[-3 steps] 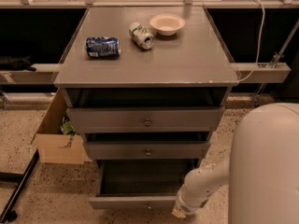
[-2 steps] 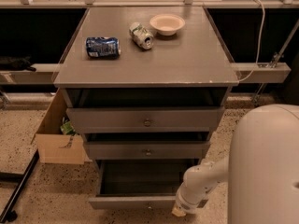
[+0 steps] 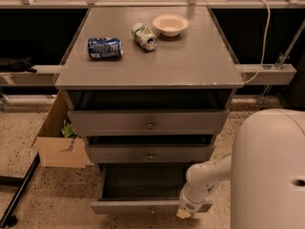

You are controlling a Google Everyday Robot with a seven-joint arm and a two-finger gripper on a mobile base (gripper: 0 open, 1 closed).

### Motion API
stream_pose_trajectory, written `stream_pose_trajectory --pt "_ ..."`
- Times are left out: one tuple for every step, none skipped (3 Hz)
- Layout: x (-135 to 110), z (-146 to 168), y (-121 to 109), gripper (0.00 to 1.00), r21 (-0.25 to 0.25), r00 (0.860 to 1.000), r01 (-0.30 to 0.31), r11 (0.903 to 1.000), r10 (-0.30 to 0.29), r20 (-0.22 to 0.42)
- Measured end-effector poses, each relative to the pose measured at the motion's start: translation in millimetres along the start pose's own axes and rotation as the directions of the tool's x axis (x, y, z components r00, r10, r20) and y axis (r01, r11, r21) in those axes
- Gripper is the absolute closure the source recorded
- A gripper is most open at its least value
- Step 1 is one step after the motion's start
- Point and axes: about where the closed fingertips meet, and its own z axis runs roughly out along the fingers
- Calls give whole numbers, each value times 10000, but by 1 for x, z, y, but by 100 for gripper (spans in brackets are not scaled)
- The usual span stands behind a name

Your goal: Close bottom drawer

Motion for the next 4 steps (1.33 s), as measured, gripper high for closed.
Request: stream_pose_trajectory --pt "-17 -3 -9 100 303 9953 825 9961 -808 -524" --pt "-35 -4 -17 100 551 9734 1981 9786 -1899 -1278" --pt "-37 -9 -26 100 1033 9328 3105 9449 -2820 -2245" --pt "-55 -5 -26 100 1090 9012 3799 9186 -3410 -2673"
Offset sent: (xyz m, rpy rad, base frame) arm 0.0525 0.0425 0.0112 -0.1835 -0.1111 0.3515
